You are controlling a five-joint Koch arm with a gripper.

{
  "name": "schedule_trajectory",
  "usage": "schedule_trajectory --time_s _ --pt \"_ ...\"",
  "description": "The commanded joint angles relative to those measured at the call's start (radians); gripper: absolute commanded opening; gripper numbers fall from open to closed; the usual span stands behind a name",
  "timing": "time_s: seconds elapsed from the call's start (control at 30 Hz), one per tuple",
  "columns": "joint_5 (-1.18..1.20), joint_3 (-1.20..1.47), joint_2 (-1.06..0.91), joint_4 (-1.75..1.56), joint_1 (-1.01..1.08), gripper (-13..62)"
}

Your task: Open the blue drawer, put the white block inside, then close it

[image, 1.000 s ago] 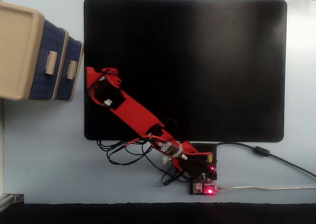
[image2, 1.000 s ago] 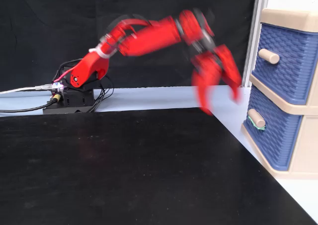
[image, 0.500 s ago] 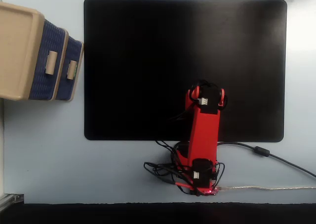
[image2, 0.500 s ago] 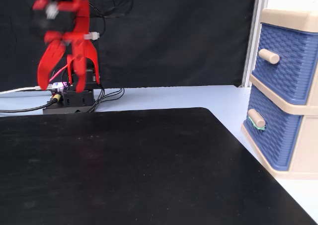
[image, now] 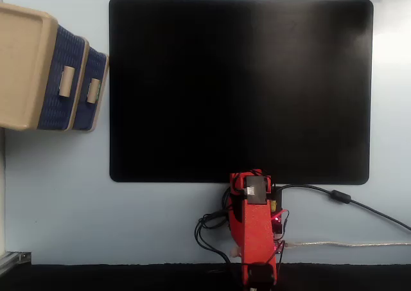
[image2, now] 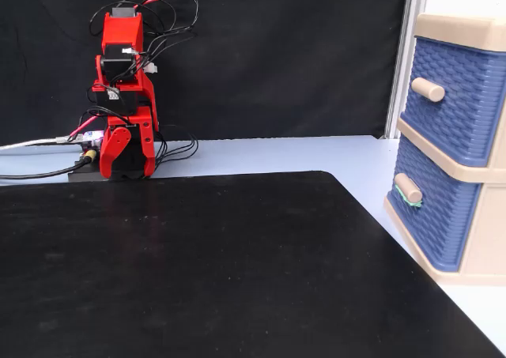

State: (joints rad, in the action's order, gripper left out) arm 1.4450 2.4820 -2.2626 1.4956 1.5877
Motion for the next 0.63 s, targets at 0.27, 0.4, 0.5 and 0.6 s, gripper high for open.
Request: schedule_trajectory --time_s 0.27,0.4,0.5,0.6 --pt "-0.052 0.003 -0.087 0.161 0.012 34.5" --pt "-0.052 0.003 -0.087 0.161 0.012 34.5" --pt "-0.052 0.003 -0.087 0.161 0.012 34.5" --pt "-0.052 0.003 -0.087 0.161 0.012 34.5"
